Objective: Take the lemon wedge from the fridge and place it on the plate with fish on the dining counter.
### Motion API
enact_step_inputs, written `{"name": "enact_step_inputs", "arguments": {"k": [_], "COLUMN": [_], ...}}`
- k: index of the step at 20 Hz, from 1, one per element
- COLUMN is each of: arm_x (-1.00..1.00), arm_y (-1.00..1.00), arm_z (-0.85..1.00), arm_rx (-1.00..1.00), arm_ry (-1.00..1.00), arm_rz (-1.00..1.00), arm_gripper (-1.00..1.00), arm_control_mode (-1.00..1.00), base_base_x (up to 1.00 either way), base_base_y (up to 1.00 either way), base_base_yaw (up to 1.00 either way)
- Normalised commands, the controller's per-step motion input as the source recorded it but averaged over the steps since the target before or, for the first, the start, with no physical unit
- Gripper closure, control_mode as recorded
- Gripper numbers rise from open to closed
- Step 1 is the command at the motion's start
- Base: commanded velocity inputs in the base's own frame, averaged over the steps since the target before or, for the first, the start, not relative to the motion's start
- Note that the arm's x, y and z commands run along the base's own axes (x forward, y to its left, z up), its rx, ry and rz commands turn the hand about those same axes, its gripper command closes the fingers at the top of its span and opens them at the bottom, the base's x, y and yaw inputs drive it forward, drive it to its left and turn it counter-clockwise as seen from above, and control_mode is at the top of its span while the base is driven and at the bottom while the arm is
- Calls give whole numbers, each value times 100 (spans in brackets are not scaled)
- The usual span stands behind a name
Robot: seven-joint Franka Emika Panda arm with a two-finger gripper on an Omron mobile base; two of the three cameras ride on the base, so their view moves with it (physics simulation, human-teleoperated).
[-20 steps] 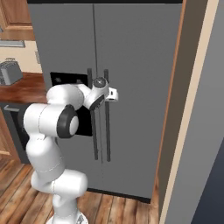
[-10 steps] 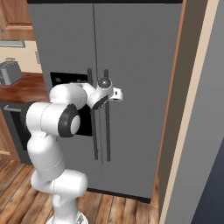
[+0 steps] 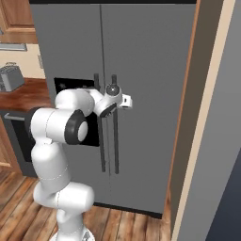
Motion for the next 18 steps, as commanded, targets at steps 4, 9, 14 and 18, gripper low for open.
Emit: {"name": "enact_step_inputs", "arguments": {"k": [4,9,14,18], "arm_x": [33,38,5,0], "arm_y": [4,3,0,0], "arm_z": [-17,-23,-1,0], "arm_rx": [0,0,0,0], "arm_ry": [0,0,0,0], "arm_rz": [0,0,0,0], "arm_gripper": [-100,100,100,100], "arm_control_mode": [-100,-100,-100,-100], "base_base_x": [0,0,0,0], "base_base_y": [0,0,0,0], "base_base_yaw": [0,0,0,0]}}
